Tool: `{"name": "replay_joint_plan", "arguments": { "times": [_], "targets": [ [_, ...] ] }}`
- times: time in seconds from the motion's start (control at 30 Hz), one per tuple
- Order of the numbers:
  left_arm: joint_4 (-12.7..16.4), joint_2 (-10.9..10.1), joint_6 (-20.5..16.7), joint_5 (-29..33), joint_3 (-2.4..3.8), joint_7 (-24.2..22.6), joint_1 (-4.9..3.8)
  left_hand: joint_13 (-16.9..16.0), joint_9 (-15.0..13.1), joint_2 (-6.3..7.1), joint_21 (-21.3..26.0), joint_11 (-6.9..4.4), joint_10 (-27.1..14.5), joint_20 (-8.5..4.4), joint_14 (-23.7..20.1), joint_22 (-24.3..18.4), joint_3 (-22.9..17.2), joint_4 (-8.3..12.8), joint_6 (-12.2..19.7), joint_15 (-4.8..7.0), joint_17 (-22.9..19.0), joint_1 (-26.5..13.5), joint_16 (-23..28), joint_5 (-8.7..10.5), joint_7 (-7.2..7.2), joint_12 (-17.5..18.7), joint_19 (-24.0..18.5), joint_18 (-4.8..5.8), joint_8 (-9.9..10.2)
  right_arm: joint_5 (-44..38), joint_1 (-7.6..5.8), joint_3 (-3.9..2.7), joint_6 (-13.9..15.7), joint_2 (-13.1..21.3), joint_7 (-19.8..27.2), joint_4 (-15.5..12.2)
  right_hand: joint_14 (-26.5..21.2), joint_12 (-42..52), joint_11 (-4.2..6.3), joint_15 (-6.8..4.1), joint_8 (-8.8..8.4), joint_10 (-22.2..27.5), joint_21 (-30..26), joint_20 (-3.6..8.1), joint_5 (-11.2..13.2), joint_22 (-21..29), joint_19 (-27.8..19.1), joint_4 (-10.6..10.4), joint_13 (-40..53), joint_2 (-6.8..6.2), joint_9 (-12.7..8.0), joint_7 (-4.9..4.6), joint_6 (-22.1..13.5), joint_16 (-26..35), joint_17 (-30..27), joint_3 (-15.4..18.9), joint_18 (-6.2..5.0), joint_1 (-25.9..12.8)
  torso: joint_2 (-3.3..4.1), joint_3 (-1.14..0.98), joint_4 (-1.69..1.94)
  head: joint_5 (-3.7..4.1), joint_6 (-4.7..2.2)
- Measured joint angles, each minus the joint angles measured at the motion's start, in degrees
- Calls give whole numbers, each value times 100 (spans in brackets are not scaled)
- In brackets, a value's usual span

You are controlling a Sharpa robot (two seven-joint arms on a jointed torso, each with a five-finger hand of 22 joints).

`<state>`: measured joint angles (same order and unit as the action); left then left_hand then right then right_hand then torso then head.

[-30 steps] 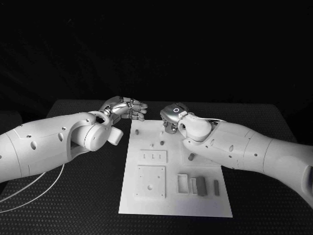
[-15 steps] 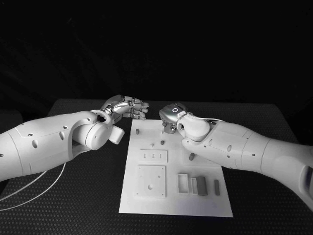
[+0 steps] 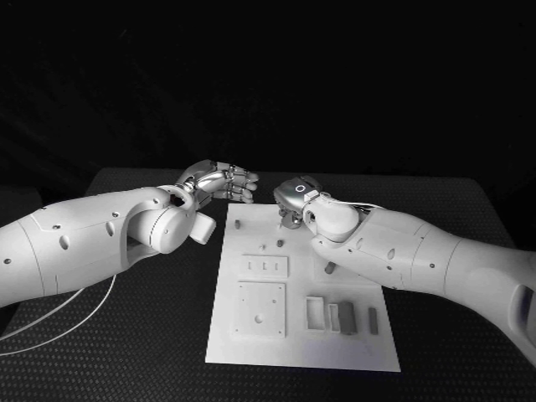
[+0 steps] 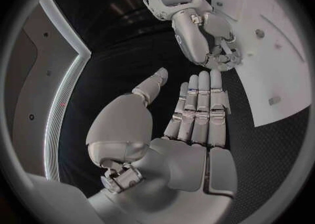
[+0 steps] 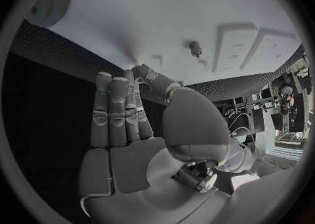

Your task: Assemble the parts on the task board

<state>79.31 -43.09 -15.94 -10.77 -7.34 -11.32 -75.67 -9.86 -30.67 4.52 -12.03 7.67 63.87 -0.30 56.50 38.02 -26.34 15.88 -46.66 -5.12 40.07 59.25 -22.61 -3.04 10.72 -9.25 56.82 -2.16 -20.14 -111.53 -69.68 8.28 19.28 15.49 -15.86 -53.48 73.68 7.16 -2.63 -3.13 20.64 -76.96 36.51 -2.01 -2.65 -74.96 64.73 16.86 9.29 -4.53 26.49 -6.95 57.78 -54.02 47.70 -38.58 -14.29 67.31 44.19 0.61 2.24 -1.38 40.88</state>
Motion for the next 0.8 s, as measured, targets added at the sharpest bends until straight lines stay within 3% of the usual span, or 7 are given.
{"name": "replay_joint_plan", "arguments": {
  "times": [0.17, 0.23, 0.63, 0.73, 0.8],
  "targets": [
    [3, 3, 0, 0, 0, 1, -7, -1, 0, 0, 0, 0, 0, 0, 0, 0, 0, 0, 0, 0, 4, 0, 0, 0, 0, 0, 0, 0, 0, 3, 6, 2, 0, -4, 6, 30, 0, -11, 0, 0, 5, 0, 21, 0, 0, 0, -1, 5, 5, 0, -1, 0, 0, -1, 0, 6, -1, 0, 0, 0, 0, -8, 5],
    [3, 0, 1, 0, 0, 2, -10, -5, 0, 0, 0, 0, 0, 0, 0, 0, 0, 0, 0, 0, 3, 0, 0, 0, 0, 0, 0, 0, 0, 4, 6, 3, -1, -3, 9, 39, 0, -8, -1, -1, 8, -3, 21, 4, 0, 1, -5, -5, 30, 0, -12, 1, -1, -6, 0, -5, -59, 1, 0, 1, -1, -12, 11],
    [1, 20, 2, 0, 0, 4, -18, -4, -4, 0, 23, 0, 0, 0, 0, 4, 0, 0, 0, 0, 9, 0, 0, 0, 0, 0, 0, 0, 21, 55, 11, 6, -5, -53, 51, 106, -15, -14, -1, -16, 25, -3, 46, -3, 0, 2, -20, -8, 16, -7, -12, 10, -10, -7, -9, -12, -59, 8, -5, -1, -9, -23, 16],
    [1, 19, 2, 0, 0, 4, -20, -4, -4, 0, 23, 0, 0, 0, 0, 4, 0, 0, 0, 0, 9, 0, 0, 0, 0, 0, 0, 0, 21, 105, 12, 8, -4, -60, 75, 127, -69, -128, -71, 9, -16, 134, 55, -4, 0, 3, -79, -18, 10, -7, -25, 1, -86, -9, -44, -50, -45, 8, -4, -1, -7, -15, 14],
    [1, 16, 2, 0, 0, 5, -21, -4, -4, 0, 23, 0, 0, 0, 0, 4, 0, 0, 0, 0, 8, 0, 0, 0, 0, -1, 0, 0, 22, 152, 16, 17, -5, -62, 97, 150, -44, -228, -138, 82, -135, 300, 88, -4, 0, 5, -98, -37, -19, -20, -40, -78, -259, -11, -48, -69, -22, 58, -4, -1, -5, -10, 13]
  ]
}}
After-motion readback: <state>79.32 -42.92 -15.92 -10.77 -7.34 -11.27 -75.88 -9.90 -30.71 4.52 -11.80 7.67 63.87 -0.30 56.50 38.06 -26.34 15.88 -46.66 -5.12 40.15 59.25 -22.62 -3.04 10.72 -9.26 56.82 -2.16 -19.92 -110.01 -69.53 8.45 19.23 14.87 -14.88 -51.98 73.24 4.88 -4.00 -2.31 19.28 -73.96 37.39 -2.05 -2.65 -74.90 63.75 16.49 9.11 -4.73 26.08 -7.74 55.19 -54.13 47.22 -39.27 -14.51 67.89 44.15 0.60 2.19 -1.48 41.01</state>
